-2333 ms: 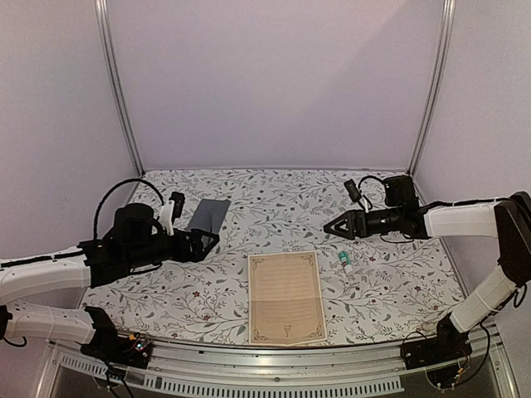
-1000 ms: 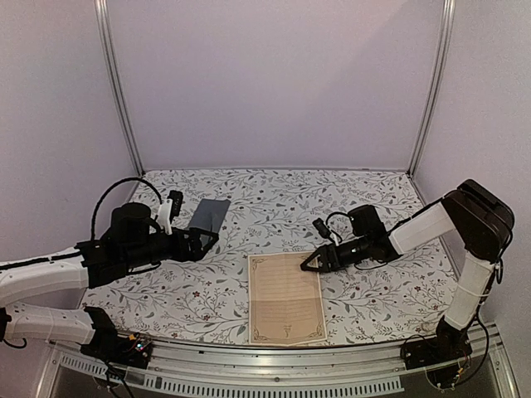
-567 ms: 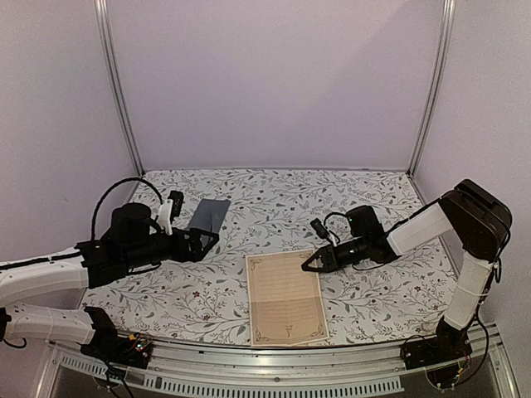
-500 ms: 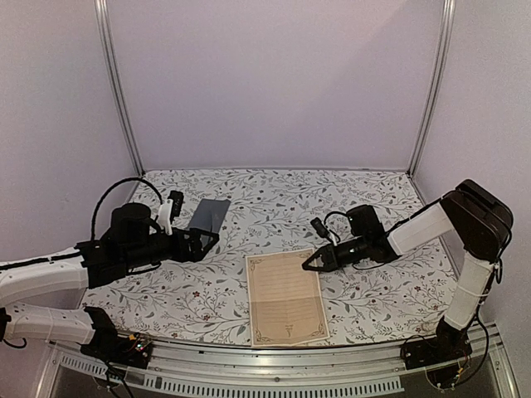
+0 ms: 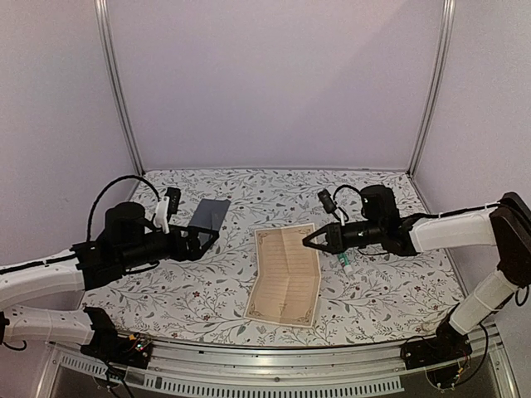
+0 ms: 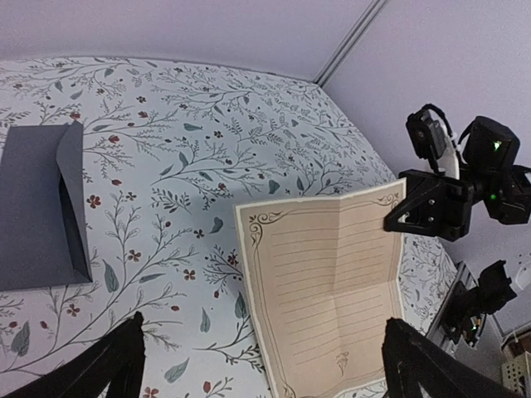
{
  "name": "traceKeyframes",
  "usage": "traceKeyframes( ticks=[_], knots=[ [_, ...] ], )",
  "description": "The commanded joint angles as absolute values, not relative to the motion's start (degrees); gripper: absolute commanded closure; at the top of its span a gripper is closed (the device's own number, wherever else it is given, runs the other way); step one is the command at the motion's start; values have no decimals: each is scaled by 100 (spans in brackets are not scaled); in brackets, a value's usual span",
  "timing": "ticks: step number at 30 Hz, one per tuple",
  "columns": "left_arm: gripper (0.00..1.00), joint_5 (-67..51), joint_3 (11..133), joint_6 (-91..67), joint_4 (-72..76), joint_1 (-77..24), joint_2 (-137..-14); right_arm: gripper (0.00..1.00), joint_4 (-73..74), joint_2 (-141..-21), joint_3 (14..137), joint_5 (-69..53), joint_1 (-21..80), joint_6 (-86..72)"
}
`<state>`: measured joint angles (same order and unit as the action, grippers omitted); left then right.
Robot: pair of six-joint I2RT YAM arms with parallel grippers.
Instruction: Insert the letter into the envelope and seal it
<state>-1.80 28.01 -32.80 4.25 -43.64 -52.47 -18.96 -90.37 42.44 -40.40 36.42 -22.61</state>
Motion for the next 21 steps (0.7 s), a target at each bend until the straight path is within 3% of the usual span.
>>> traceKeyframes(
  ticks=[1,12,21],
  knots=[
    [0,-287,2678,-3224,713,-4459,-5143,100,-1580,-8452,4258,-3600,3817,-2338],
    [0,-766,2567,-3238,1157,-4504,-5133,100,-1324,-6853,4662,-1589,4348,-3006],
    [0,-1286,2421,-3346,1870,-4570,-5344,100,-1917,-6456,4997,-554,4753,-3541]
  ],
)
